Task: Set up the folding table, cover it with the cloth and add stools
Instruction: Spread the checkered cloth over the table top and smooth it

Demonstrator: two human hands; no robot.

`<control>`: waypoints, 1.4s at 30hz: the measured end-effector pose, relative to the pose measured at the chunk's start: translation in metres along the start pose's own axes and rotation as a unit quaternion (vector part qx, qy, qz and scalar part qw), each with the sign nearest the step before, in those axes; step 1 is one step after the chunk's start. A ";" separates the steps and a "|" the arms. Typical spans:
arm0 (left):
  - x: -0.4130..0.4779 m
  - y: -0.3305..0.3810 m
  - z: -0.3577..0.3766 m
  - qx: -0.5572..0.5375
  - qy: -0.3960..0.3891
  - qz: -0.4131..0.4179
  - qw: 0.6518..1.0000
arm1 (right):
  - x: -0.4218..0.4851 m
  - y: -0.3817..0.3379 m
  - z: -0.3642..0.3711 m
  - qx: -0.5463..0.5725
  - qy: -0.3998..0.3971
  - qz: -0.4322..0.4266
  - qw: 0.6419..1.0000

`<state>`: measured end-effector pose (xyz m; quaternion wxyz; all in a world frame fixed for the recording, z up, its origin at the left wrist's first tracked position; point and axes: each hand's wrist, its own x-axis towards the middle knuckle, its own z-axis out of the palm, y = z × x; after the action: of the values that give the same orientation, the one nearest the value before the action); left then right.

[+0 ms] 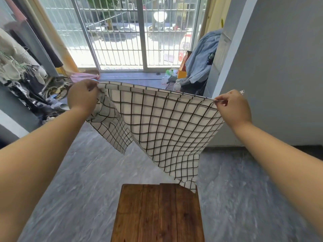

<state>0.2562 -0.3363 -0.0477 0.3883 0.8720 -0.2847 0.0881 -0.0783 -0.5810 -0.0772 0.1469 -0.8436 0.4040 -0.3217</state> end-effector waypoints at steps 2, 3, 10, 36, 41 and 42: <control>-0.008 -0.015 0.003 0.022 -0.021 0.005 1.000 | -0.014 0.006 0.001 -0.015 -0.015 -0.011 1.000; -0.012 -0.023 0.005 0.028 -0.033 0.005 0.999 | -0.021 0.008 0.002 -0.022 -0.022 -0.016 0.999; -0.065 -0.074 0.024 0.072 -0.095 -0.002 0.993 | -0.071 0.029 0.016 -0.068 -0.081 -0.024 0.994; -0.225 -0.193 0.025 0.126 -0.302 0.009 0.945 | -0.264 0.056 0.032 -0.088 -0.189 0.046 0.977; -0.252 -0.206 0.017 0.121 -0.322 0.006 0.939 | -0.303 0.052 0.023 -0.104 -0.190 0.073 0.974; -0.259 -0.208 0.015 0.124 -0.327 0.009 0.937 | -0.311 0.052 0.022 -0.105 -0.191 0.080 0.973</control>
<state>0.1597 -0.1248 -0.2847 0.1620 0.8915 -0.3901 -0.1636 -0.2398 -0.3728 -0.2520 0.1573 -0.8653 0.4658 -0.0977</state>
